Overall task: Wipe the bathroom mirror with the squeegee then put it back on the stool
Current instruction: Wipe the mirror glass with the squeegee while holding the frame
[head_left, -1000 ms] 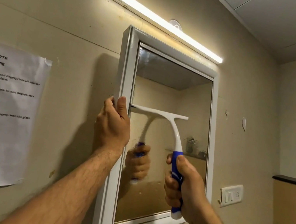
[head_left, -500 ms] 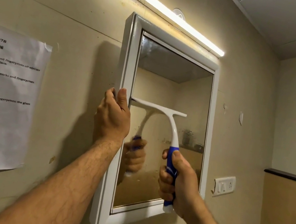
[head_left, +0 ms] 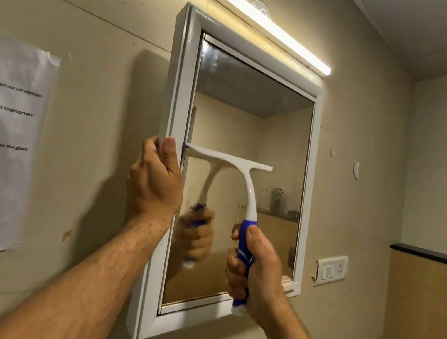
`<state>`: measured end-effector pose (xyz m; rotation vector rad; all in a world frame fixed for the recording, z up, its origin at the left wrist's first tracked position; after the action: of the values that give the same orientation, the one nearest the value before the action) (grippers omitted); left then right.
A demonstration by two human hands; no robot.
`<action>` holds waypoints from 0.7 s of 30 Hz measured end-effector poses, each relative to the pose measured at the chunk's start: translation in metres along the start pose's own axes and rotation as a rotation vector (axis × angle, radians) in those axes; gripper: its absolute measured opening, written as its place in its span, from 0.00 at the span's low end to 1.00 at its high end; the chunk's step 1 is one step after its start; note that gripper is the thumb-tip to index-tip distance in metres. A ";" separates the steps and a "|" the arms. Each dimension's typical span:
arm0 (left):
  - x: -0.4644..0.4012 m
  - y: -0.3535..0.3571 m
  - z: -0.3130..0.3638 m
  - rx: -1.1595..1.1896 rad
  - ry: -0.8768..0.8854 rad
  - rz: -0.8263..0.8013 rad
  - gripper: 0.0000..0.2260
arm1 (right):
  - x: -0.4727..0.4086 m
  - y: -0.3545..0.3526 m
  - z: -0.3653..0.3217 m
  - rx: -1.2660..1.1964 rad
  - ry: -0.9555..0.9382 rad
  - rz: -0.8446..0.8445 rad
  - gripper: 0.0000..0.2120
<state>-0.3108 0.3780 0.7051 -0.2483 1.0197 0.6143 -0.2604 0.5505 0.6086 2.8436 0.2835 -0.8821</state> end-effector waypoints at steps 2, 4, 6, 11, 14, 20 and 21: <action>0.002 0.000 -0.001 0.004 -0.007 0.007 0.20 | 0.005 0.000 0.008 -0.007 0.007 0.003 0.19; 0.003 -0.001 -0.001 0.006 -0.013 0.010 0.19 | 0.001 0.000 0.002 -0.007 -0.004 0.009 0.19; 0.004 0.000 -0.002 0.010 -0.017 0.008 0.18 | -0.007 -0.001 -0.011 -0.009 -0.012 0.008 0.18; 0.005 0.000 -0.003 0.011 -0.013 0.011 0.19 | -0.008 -0.005 -0.014 -0.007 0.023 -0.004 0.18; 0.005 -0.001 -0.002 0.031 -0.007 0.011 0.18 | 0.009 -0.008 0.007 -0.019 0.040 -0.016 0.19; 0.010 -0.001 -0.004 0.021 -0.037 0.013 0.19 | 0.012 -0.006 0.002 -0.010 0.067 0.018 0.17; 0.012 -0.001 -0.004 0.015 -0.049 0.016 0.19 | 0.008 -0.006 -0.004 0.005 0.065 0.025 0.17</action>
<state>-0.3088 0.3789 0.6927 -0.2112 0.9791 0.6238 -0.2527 0.5588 0.6069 2.8774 0.2524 -0.7885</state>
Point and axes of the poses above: each hand's wrist, its own x-axis away from the middle knuckle, its own y-axis out of the palm, z = x × y, the point moved 2 cm from there along -x, towards the middle knuckle, and after that the axes turned 8 degrees about -z, right-handed, at the moved point
